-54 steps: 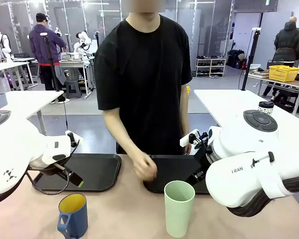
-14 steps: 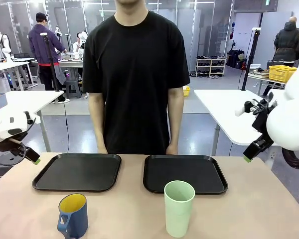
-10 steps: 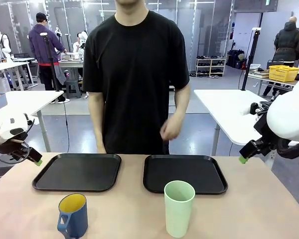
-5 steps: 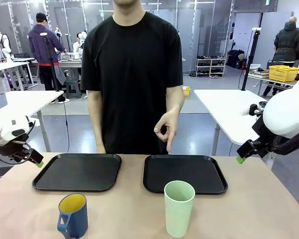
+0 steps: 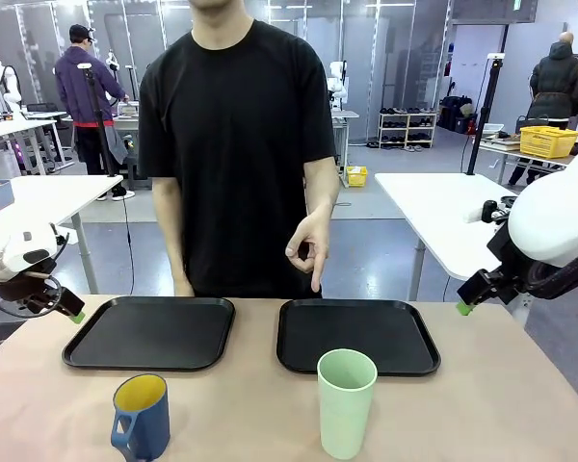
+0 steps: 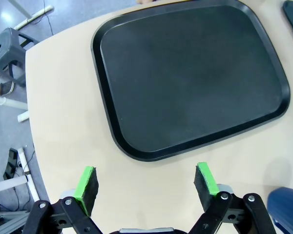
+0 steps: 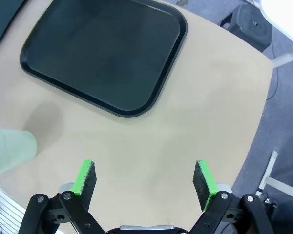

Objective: Sort and store the cups by type.
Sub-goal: Pick up the Reusable plastic cup.

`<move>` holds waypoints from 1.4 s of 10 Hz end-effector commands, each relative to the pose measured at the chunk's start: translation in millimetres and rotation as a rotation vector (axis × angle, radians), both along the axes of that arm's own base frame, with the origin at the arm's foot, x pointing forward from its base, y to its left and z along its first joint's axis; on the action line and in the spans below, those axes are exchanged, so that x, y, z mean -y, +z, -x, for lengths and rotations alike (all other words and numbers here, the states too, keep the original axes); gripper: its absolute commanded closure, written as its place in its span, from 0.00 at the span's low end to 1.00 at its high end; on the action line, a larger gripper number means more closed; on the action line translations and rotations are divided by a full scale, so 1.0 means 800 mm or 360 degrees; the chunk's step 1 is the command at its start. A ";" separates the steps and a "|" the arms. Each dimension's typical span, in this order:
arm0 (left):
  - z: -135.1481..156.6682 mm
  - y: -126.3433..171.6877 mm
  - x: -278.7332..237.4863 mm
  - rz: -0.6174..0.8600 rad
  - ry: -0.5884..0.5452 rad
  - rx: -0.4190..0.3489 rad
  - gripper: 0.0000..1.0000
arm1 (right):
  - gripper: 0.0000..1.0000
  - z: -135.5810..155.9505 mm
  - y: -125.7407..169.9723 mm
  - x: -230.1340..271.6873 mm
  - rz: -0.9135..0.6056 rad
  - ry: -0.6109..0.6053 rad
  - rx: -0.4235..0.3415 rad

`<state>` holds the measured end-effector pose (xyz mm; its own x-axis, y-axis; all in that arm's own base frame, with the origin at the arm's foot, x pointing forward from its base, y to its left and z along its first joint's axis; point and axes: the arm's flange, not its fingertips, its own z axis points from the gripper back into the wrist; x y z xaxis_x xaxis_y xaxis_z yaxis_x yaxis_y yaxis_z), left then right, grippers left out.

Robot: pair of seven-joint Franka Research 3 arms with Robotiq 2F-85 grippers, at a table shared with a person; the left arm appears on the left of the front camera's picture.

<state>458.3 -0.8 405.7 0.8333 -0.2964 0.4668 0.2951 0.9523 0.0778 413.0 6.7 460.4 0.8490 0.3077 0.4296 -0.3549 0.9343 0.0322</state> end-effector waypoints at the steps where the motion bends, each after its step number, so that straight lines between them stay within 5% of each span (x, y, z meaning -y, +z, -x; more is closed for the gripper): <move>1: 0.001 0.004 -0.003 -0.0002 -0.0005 0.0011 0.00 | 0.00 0.003 0.000 0.002 0.0009 0.0013 0.0004; 4: 0.001 0.004 -0.003 -0.0002 -0.0005 0.0011 0.00 | 0.00 0.000 0.000 0.000 0.0000 -0.0002 0.0000; 7: 0.001 0.004 -0.003 -0.0002 -0.0005 0.0011 0.00 | 0.00 0.018 0.028 -0.023 0.0674 0.0603 -0.0112; 9: 0.001 0.004 -0.003 -0.0002 -0.0005 0.0011 0.00 | 0.00 0.023 0.038 -0.034 0.0883 0.1006 -0.0231; 14: 0.001 0.004 -0.003 -0.0002 -0.0005 0.0011 0.00 | 0.00 0.028 0.025 -0.049 0.0856 0.1459 -0.0191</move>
